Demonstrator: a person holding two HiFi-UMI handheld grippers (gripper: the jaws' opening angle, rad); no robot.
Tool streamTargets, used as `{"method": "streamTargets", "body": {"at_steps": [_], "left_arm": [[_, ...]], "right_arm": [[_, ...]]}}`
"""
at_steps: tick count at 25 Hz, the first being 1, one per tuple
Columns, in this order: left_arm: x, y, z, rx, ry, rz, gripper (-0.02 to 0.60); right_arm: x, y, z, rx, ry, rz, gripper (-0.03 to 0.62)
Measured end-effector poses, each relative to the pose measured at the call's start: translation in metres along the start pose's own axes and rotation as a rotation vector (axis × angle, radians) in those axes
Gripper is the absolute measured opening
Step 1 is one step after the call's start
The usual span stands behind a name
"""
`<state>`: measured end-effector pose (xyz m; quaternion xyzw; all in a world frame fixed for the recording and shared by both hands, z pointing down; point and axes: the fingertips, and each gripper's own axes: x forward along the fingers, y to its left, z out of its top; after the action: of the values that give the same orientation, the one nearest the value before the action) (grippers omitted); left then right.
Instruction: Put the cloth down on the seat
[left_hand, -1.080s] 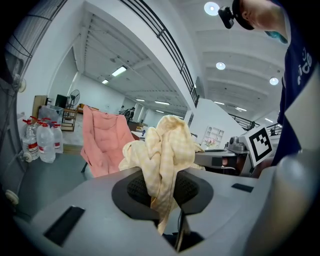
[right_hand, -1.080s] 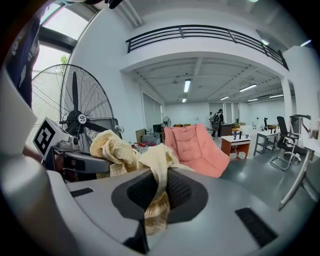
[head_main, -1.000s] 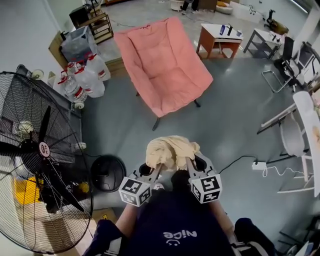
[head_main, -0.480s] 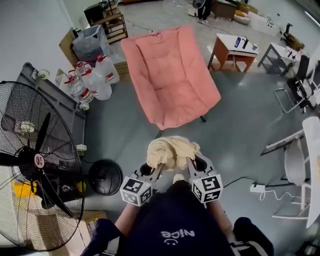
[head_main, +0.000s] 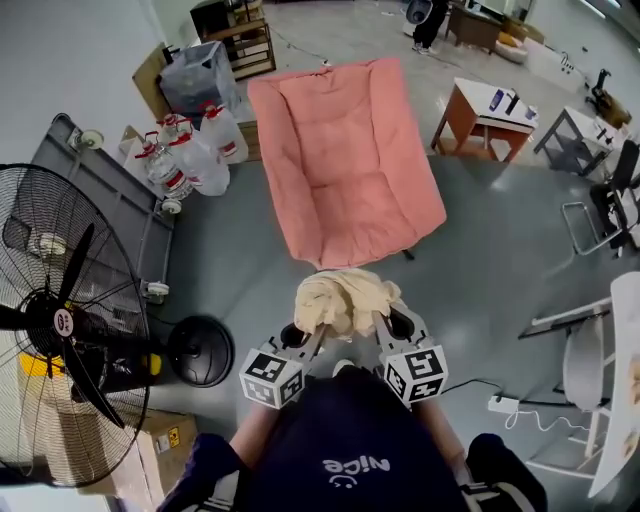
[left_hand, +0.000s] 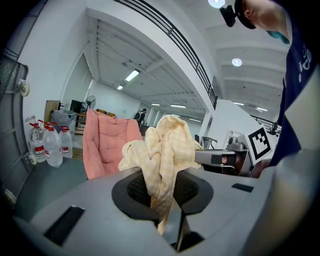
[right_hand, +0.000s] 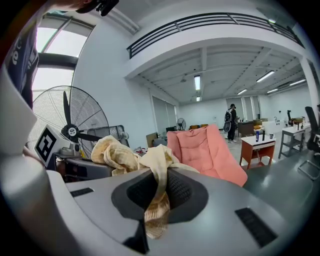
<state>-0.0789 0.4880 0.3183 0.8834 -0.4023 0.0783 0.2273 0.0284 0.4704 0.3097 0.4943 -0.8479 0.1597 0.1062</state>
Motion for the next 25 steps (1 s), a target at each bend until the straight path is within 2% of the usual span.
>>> {"method": "streamTargets", "body": {"at_steps": [11, 16, 25], "left_arm": [[0.049, 0.004, 0.014, 0.001, 0.03, -0.002, 0.081], [0.084, 0.026, 0.021, 0.039, 0.051, -0.039, 0.081], [0.147, 0.088, 0.065, 0.059, 0.093, -0.127, 0.081]], "right_arm": [[0.021, -0.043, 0.005, 0.031, 0.021, -0.008, 0.063], [0.047, -0.065, 0.01, 0.096, 0.02, -0.038, 0.063], [0.122, -0.106, 0.043, 0.087, 0.039, -0.129, 0.063]]}}
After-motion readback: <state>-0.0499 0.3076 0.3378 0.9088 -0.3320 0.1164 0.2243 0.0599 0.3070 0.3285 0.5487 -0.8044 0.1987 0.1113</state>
